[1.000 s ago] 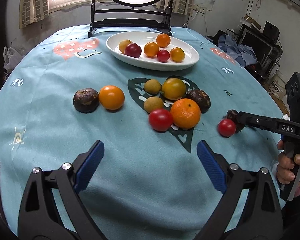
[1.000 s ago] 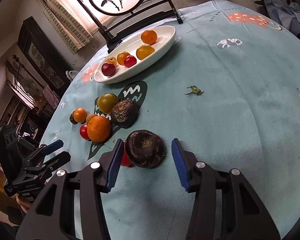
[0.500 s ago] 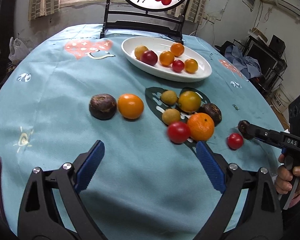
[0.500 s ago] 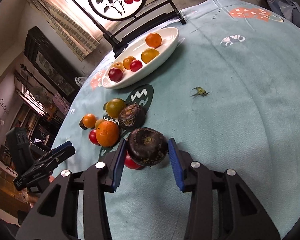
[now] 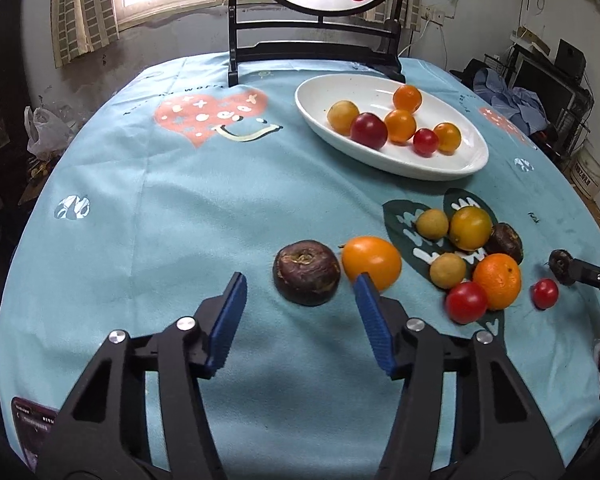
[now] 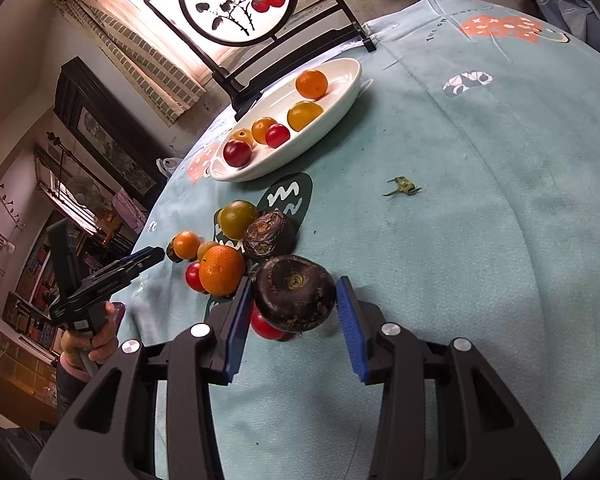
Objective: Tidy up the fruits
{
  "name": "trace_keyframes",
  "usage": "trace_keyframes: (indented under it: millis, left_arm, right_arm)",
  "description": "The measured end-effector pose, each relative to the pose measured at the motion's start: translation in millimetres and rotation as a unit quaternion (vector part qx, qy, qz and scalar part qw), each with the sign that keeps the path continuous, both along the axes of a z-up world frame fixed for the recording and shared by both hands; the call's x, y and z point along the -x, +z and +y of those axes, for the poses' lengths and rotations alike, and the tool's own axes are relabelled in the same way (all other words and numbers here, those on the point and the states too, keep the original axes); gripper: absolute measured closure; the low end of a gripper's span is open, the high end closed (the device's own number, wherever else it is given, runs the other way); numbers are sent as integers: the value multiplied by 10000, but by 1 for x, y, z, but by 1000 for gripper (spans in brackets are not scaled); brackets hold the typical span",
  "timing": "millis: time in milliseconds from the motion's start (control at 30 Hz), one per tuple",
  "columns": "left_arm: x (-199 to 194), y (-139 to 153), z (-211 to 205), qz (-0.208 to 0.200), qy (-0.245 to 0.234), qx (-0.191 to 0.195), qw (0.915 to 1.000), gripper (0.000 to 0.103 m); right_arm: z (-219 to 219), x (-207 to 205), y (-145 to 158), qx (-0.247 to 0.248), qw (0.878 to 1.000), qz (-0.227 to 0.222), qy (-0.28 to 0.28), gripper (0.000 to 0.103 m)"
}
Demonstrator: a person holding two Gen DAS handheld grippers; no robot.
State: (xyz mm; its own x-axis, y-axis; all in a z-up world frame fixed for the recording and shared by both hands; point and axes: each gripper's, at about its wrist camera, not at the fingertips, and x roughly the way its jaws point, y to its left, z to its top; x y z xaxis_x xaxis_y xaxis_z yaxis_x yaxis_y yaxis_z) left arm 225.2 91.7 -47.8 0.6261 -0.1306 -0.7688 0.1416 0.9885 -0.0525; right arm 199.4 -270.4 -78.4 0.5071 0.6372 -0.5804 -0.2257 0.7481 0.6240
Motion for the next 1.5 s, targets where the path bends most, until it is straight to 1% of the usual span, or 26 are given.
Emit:
trace_keyframes:
  millis: [67,133,167,367,467,533,567,600,633,833,967,1033,1133,1267,1367,1433,1500]
  left_arm:
    - [-7,-5,3,89,-4,-33,10000,50]
    - [-12,-7,6,133,-98,154,9997,50]
    - [-13,-7,5,146,-125,171,9997,50]
    - [-24,-19,-8,352,-412,-61,9985,51]
    - [-24,-21,-15,257,-443,-306,9982,52]
    - [-25,-22,-16,231,-419,-319,9983,52]
    - [-25,-22,-16,223,-404,-327,9984,53]
    - [-25,-21,-16,211,-381,-345,9985,58]
    - [-24,-21,-15,211,-389,-304,9986,60]
    - [-14,-18,-17,211,-314,-277,9989,61]
    - [1,-8,-18,81,-313,-97,9994,61]
    - [8,-1,-18,16,-326,59,9994,61]
    - [16,18,-26,-195,-424,248,9986,61]
    - [10,44,-46,-511,-580,447,9960,61]
    - [-14,54,-65,-611,-510,518,9955,61]
    - [-34,55,-75,-537,-407,619,9958,61]
    - [-58,52,-86,-464,-273,575,9969,61]
  right_arm:
    - [-1,0,0,-21,10000,10,4,60]
    - [-1,-1,-1,-28,10000,27,4,60]
    - [-1,-1,-1,-33,10000,36,11,60]
    - [-1,-1,-2,-59,10000,37,23,60]
    - [-1,-1,-2,-84,10000,44,27,60]
    - [-1,-2,-2,-91,9999,48,35,60]
    - [-1,-2,-3,-99,9999,47,38,60]
    - [-1,-2,-3,-104,9999,47,37,60]
    - [-1,-2,-3,-104,9999,49,33,60]
    - [-2,-1,-2,-85,10000,14,13,60]
    - [-1,0,-1,-47,10000,-30,20,60]
    - [1,-1,1,1,10000,-65,46,60]
    - [8,-3,11,123,9996,-205,125,60]
    - [19,-22,44,226,9976,-632,177,60]
    - [30,-46,64,406,9950,-913,75,60]
    - [38,-69,72,498,9932,-1053,-31,60]
    - [46,-91,75,626,9918,-1110,-132,60]
